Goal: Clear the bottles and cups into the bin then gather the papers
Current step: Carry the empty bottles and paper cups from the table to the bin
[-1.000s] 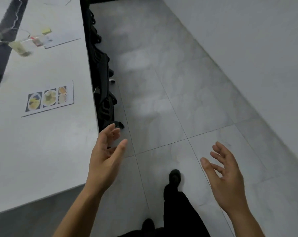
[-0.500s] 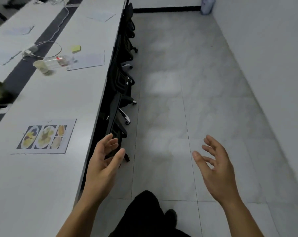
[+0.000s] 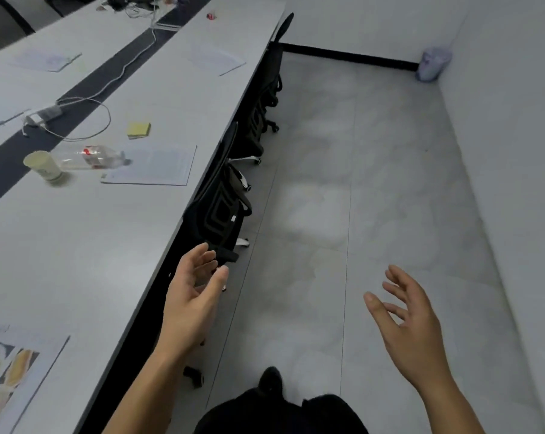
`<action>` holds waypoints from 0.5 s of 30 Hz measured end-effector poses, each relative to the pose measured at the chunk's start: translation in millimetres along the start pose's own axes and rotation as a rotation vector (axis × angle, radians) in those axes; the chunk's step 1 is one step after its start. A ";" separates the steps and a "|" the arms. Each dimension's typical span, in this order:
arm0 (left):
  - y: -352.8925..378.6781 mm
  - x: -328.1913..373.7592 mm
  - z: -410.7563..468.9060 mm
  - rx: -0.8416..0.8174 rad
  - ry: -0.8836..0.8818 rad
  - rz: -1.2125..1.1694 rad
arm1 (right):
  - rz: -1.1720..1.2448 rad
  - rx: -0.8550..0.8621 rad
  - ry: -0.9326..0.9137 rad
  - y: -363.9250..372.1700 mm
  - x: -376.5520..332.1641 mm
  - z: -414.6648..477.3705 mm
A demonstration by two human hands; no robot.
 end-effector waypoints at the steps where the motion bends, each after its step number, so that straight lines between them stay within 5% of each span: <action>1: 6.3 12.9 24.8 -0.004 0.008 0.018 | 0.004 -0.006 -0.012 -2.4 -8.1 27.8; 7: 33.4 31.0 153.1 0.057 -0.017 0.062 | 0.048 -0.094 -0.031 19.6 -14.8 186.8; 15: 37.1 31.9 273.5 0.352 -0.191 0.066 | -0.028 -0.501 -0.126 112.1 -57.4 416.8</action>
Point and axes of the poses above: each hand's wrist, its own z-axis towards the middle knuckle, its own y-axis out of the palm, x = y × z, the point moved 9 cm from there along z, towards the middle knuckle, and after that the axes turned 9 degrees about -x, right-handed, at the moved point
